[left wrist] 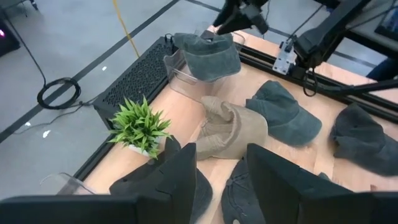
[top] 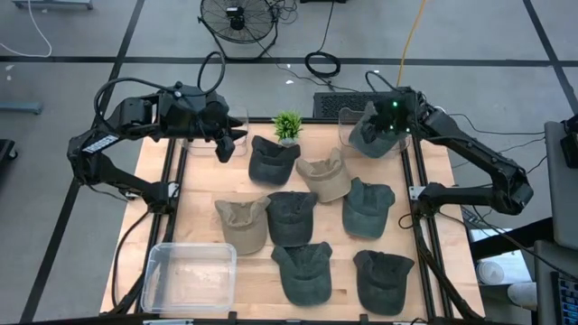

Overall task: Pick & Place hat
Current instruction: Put the top left green cap into the right transparent bin

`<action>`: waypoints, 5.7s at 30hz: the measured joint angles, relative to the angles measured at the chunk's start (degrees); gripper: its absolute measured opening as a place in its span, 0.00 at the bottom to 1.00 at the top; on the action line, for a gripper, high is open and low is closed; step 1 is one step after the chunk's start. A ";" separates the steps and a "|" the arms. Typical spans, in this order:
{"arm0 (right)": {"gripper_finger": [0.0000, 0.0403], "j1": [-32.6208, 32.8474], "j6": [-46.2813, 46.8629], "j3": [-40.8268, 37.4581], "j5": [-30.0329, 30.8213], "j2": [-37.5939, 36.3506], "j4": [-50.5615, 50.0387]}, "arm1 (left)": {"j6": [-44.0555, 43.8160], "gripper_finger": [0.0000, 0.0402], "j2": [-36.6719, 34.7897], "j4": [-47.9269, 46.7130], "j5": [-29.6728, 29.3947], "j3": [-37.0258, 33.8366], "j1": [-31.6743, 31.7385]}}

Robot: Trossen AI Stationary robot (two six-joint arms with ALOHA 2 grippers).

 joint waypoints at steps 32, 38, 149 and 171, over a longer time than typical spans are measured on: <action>0.64 -11.58 2.17 23.88 -8.50 23.31 -29.76 | -3.11 0.38 -0.07 2.54 0.64 -0.02 0.29; 0.67 -11.42 5.49 20.08 -7.23 25.81 -26.90 | -1.51 0.38 -0.35 1.39 0.79 -0.04 0.31; 0.31 -2.25 -44.00 -16.64 7.98 5.10 22.38 | -3.05 0.38 -5.95 -1.60 2.10 0.00 2.61; 0.21 -7.13 23.64 -15.55 4.62 3.63 26.76 | -0.38 0.38 -5.16 -1.33 0.12 0.00 2.78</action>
